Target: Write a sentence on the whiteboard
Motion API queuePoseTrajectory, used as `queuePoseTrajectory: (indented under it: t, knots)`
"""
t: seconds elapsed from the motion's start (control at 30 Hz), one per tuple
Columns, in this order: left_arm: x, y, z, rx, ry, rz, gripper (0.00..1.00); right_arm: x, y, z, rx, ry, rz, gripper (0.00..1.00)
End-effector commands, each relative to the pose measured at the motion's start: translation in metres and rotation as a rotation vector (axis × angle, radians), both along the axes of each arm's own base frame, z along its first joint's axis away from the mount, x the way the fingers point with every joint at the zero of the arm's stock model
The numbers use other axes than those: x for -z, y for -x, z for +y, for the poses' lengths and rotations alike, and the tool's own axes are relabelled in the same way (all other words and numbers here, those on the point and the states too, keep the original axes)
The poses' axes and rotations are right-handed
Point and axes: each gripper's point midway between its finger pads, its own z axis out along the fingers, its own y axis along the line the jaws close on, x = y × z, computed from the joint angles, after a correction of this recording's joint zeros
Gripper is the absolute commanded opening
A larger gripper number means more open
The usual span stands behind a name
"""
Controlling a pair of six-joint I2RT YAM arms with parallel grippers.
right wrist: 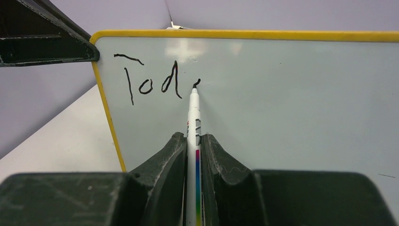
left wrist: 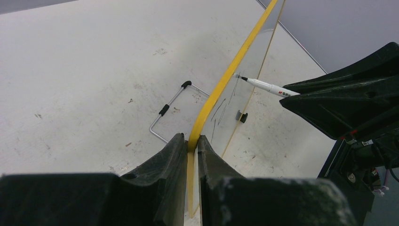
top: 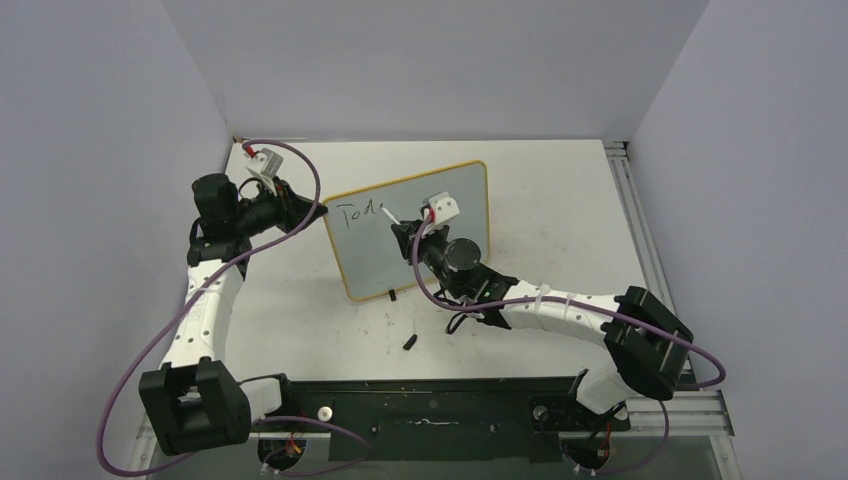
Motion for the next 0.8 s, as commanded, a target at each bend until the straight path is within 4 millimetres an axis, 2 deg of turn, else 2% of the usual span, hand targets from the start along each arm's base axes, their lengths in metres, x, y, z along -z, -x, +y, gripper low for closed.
queuePoseTrajectory:
  t: [0.0, 0.37, 0.77]
  knots:
    - [-0.007, -0.001, 0.003, -0.003, -0.004, -0.031, 0.0, -0.029, -0.006, 0.007, -0.007, -0.074, -0.046, 0.05]
    - [-0.008, -0.001, 0.004, -0.006, -0.004, -0.032, 0.0, -0.029, -0.005, 0.014, -0.037, -0.065, -0.059, 0.05]
    - [-0.008, -0.001, 0.004, -0.004, -0.004, -0.032, 0.0, -0.001, 0.003, 0.008, -0.035, -0.014, -0.006, 0.05]
